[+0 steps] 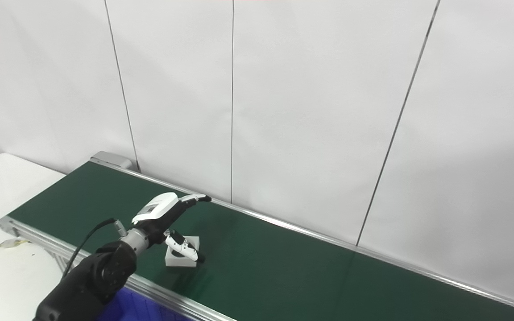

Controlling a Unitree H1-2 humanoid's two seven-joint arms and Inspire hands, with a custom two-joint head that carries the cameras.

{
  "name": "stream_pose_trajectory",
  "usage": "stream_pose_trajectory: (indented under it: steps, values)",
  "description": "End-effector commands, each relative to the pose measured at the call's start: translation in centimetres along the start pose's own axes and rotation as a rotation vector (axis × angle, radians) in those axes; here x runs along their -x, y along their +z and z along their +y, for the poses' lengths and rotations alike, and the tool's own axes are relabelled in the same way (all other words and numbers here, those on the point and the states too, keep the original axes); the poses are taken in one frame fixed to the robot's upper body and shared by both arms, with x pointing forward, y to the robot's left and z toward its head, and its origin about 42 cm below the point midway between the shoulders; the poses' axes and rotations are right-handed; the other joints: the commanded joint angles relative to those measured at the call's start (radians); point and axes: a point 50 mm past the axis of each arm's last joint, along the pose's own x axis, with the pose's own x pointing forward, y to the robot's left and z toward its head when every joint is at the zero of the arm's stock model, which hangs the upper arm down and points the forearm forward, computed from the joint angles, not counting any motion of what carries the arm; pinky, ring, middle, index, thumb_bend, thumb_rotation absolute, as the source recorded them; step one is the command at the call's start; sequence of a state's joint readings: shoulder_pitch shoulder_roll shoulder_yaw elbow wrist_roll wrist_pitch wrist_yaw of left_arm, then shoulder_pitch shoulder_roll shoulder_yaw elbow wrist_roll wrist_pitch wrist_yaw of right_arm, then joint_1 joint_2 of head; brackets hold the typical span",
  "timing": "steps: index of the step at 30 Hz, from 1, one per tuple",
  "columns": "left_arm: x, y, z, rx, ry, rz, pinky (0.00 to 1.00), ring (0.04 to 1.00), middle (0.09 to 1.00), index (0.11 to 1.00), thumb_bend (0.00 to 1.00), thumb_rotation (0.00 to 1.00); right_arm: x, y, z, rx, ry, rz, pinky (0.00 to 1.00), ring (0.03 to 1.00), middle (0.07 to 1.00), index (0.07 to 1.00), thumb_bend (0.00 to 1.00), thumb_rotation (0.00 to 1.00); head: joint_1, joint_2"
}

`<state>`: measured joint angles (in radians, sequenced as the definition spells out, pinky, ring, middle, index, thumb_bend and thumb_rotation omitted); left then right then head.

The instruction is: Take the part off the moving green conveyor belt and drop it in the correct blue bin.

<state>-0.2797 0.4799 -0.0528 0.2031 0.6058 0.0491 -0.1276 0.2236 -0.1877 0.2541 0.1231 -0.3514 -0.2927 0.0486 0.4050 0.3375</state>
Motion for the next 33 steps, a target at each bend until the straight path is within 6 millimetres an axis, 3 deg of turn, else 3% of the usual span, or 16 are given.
stream_pose_trajectory:
  steps: [1, 11, 23, 28, 30, 32, 33]
  values:
    - [-1.3, 0.7, 2.7, -0.05, 0.083, -0.049, 0.81, 0.886, 0.919, 0.895, 0.91, 0.19, -0.8, 1.1, -0.3, 0.009, -0.021, -0.067, 0.95, 0.969, 0.992, 1.0, 0.65, 0.03, 0.0, 0.0]
    - [-3.4, -0.6, -1.9, -0.11, 0.008, -0.021, 0.87, 0.916, 0.948, 0.916, 0.92, 0.23, -1.0, 1.2, -0.1, 0.009, -0.031, -0.074, 0.95, 0.969, 0.987, 1.0, 0.64, 0.05, -0.008, -0.005]
    - [-5.0, 0.2, -4.2, -0.165, -0.046, -0.004, 0.9, 0.939, 0.969, 0.931, 0.91, 0.23, -0.7, 1.3, 0.2, -0.003, -0.042, -0.078, 0.97, 0.975, 0.991, 1.0, 0.64, 0.03, -0.015, -0.001]
    - [-5.5, 0.8, -4.9, -0.196, -0.032, 0.0, 0.87, 0.899, 0.927, 0.901, 0.75, 0.04, -0.6, 1.4, 0.2, -0.004, -0.051, -0.08, 0.96, 0.964, 0.981, 1.0, 0.65, 0.05, -0.015, 0.002]
    - [-5.5, 1.0, -4.9, -0.206, -0.028, 0.005, 0.82, 0.867, 0.9, 0.881, 0.68, 0.01, -0.5, 1.4, 0.2, -0.006, -0.054, -0.084, 0.96, 0.963, 0.98, 1.0, 0.65, 0.04, -0.014, 0.002]
    - [-5.6, 1.2, -4.9, -0.205, -0.03, 0.031, 0.68, 0.777, 0.836, 0.83, 0.61, 0.0, -0.5, 1.4, 0.2, -0.006, -0.054, -0.08, 0.95, 0.962, 0.978, 1.0, 0.64, 0.05, -0.013, 0.002]
    - [-5.6, 1.4, -4.9, -0.202, -0.03, 0.042, 0.67, 0.771, 0.832, 0.827, 0.6, 0.0, -0.5, 1.4, 0.2, -0.005, -0.054, -0.078, 0.95, 0.962, 0.978, 1.0, 0.64, 0.05, -0.014, 0.002]
